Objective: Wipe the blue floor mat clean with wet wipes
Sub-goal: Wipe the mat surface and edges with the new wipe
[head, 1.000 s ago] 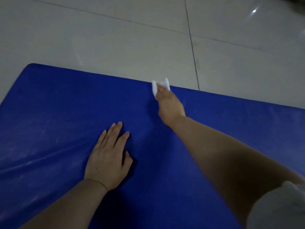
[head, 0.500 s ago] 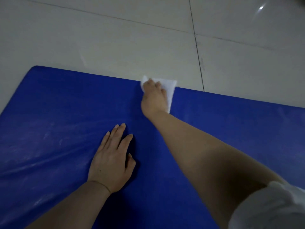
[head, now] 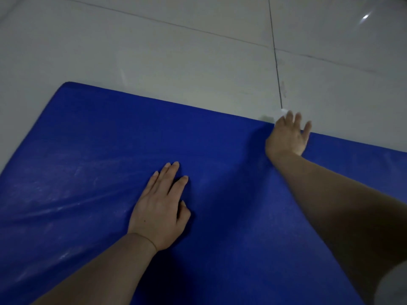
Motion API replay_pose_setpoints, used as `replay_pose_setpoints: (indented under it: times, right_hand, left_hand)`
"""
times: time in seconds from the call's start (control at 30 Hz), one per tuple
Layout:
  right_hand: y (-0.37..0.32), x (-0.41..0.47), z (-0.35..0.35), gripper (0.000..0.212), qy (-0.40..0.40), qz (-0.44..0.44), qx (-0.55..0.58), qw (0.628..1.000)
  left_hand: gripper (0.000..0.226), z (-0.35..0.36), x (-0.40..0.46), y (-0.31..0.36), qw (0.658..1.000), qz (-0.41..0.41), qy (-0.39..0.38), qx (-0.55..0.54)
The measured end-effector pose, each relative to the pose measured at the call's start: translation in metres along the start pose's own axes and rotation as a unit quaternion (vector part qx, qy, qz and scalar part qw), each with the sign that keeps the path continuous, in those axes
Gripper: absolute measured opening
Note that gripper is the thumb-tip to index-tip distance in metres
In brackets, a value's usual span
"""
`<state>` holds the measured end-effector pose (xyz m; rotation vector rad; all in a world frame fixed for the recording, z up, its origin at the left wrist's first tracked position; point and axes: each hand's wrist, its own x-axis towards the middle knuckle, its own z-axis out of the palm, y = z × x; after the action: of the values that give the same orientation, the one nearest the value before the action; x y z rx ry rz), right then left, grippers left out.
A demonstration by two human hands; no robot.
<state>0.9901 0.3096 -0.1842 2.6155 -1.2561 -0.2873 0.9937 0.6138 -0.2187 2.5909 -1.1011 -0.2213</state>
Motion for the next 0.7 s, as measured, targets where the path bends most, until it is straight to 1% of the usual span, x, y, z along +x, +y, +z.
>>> replay_pose_setpoints:
  times: [0.07, 0.13, 0.2, 0.27, 0.33, 0.4, 0.43, 0.53, 0.57, 0.6, 0.63, 0.67, 0.7]
  right_hand:
    - [-0.017, -0.006, -0.005, 0.058, 0.035, -0.051, 0.001, 0.998]
    - [-0.047, -0.022, -0.005, 0.052, 0.052, -0.14, 0.044, 0.988]
    - [-0.076, -0.04, -0.004, 0.053, 0.032, -0.183, 0.117, 0.976]
    - [-0.097, -0.055, -0.001, 0.054, 0.027, -0.229, 0.152, 0.961]
    - [-0.098, -0.064, 0.0, 0.057, 0.009, -0.264, 0.164, 0.95]
    - [-0.078, -0.061, 0.003, 0.063, -0.004, -0.262, 0.17, 0.95]
    - [-0.063, -0.058, 0.007, 0.064, -0.007, -0.241, 0.179, 0.954]
    - [-0.026, -0.057, 0.014, 0.065, -0.007, -0.123, 0.19, 0.974]
    - [-0.025, -0.06, 0.013, 0.066, -0.014, -0.09, 0.168, 0.982]
    - [-0.032, -0.065, 0.008, 0.067, -0.009, -0.079, 0.131, 0.988]
    - [-0.046, -0.073, -0.001, 0.067, 0.003, -0.099, 0.088, 0.991]
    - [-0.065, -0.083, -0.007, 0.066, 0.028, -0.143, 0.075, 0.987]
    - [-0.084, -0.092, -0.008, 0.065, 0.068, -0.203, 0.087, 0.973]
  left_hand:
    - [0.056, 0.0, 0.0, 0.0, 1.0, -0.002, -0.001, 0.0]
    - [0.056, 0.0, 0.0, 0.0, 1.0, -0.003, -0.004, 0.002]
    - [0.057, 0.0, 0.001, 0.0, 1.0, -0.002, -0.009, 0.002]
    - [0.058, 0.0, 0.002, -0.001, 1.0, -0.002, -0.012, 0.004]
    - [0.058, -0.001, 0.002, 0.0, 1.0, -0.003, -0.014, 0.007]
    - [0.058, -0.001, 0.002, 0.0, 1.0, -0.006, -0.015, 0.006]
    - [0.058, -0.001, 0.002, 0.001, 1.0, -0.006, -0.016, 0.005]
    - [0.058, -0.002, 0.002, 0.001, 1.0, -0.005, -0.017, 0.008]
    - [0.058, -0.002, 0.002, 0.001, 1.0, -0.005, -0.017, 0.009]
    - [0.058, -0.001, 0.003, 0.001, 1.0, -0.006, -0.016, 0.009]
    - [0.059, -0.001, 0.003, 0.001, 1.0, -0.007, -0.015, 0.009]
    - [0.059, -0.001, 0.003, 0.001, 1.0, -0.006, -0.014, 0.01]
    - [0.06, -0.001, 0.003, 0.001, 1.0, -0.004, -0.012, 0.01]
